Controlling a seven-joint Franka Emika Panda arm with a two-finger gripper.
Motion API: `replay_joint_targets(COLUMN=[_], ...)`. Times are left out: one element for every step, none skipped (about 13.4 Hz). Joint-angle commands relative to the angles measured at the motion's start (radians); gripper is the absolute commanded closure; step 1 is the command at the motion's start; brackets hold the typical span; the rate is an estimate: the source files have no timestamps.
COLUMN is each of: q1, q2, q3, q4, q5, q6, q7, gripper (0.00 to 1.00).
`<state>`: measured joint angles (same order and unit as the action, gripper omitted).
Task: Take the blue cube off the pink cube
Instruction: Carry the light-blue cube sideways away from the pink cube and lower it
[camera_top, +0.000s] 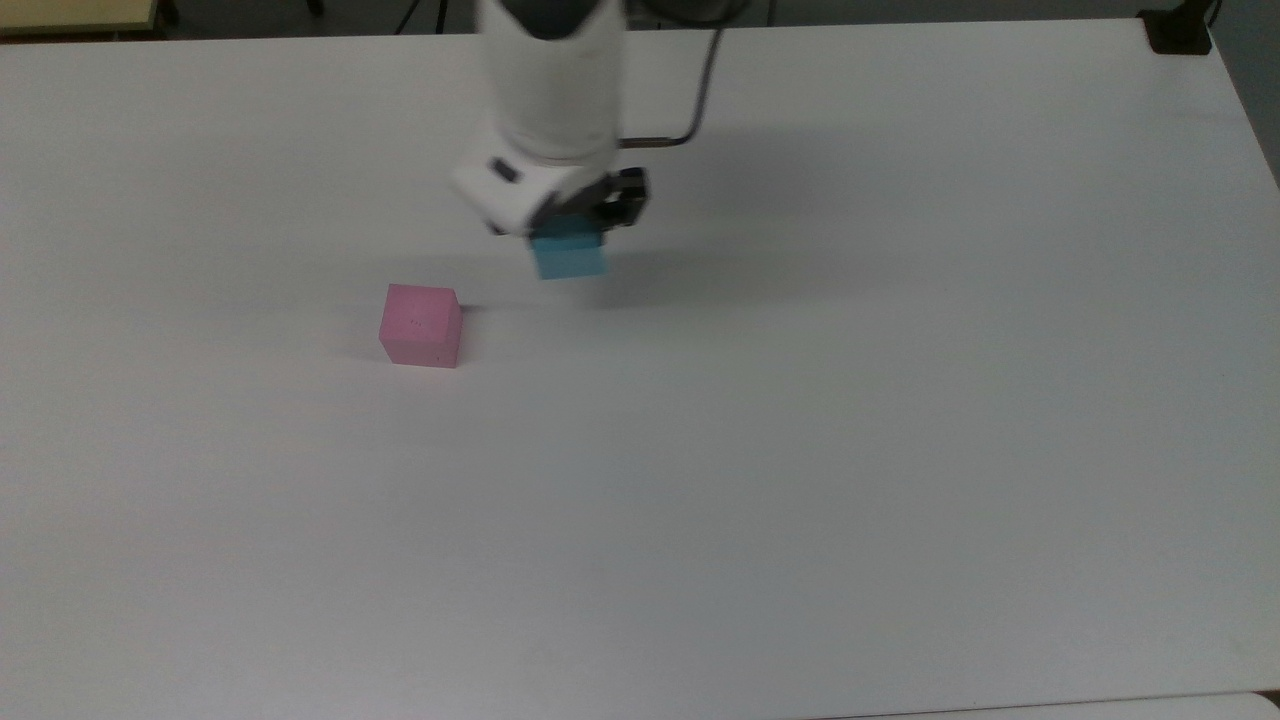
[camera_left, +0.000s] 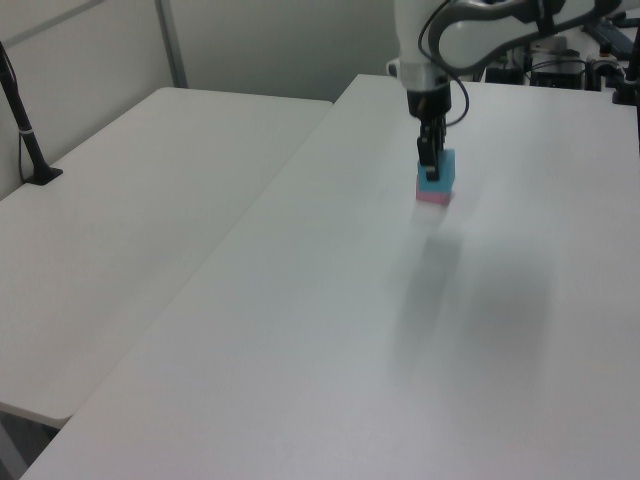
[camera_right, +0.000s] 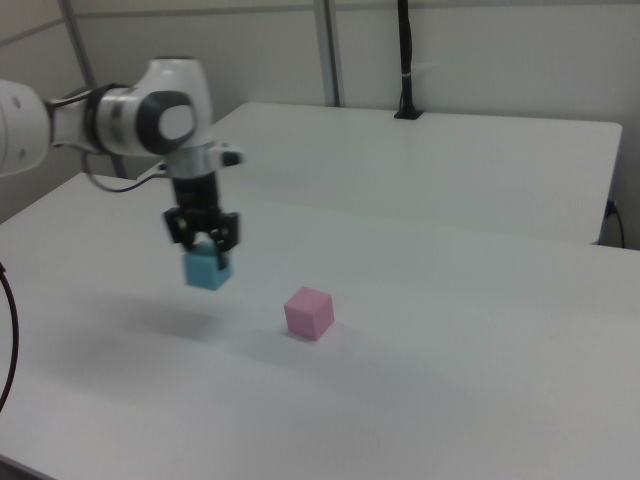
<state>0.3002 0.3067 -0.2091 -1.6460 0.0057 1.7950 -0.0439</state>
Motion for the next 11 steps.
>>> replay_joint_targets(q1=[0.141,0.183,0.197,0.204,0.218,0.238,0.249,0.251,0.251,0.254,0.257], q2=[-0.031,-0.029,-0.028,-0.028,-0.026,-0.021,-0.018,-0.017,-0.017,-0.017,-0.017], q3=[-0.015,-0.015,-0.015,-0.015,-0.015,-0.013,-0.015,-0.013,-0.013,-0.013,-0.015], q4=[-0.145,-0.181,-0.201,-0.222,-0.245,-0.265,-0.281,-0.293,-0.294,-0.293,-0.288], q5=[0.008,0.008,0.01,0.017,0.023,0.023,0.023,0.023,0.023,0.023,0.023], q6=[-0.006,0.0,0.006,0.032,0.064,0.098,0.128,0.15,0.159,0.159,0.15], q7=[0.091,0.101,0.102,0.12,0.153,0.188,0.212,0.231,0.255,0.286,0.308], gripper=[0.58,0.58,0.58,0.58,0.58,0.57,0.53,0.43,0.28,0.0,0.0])
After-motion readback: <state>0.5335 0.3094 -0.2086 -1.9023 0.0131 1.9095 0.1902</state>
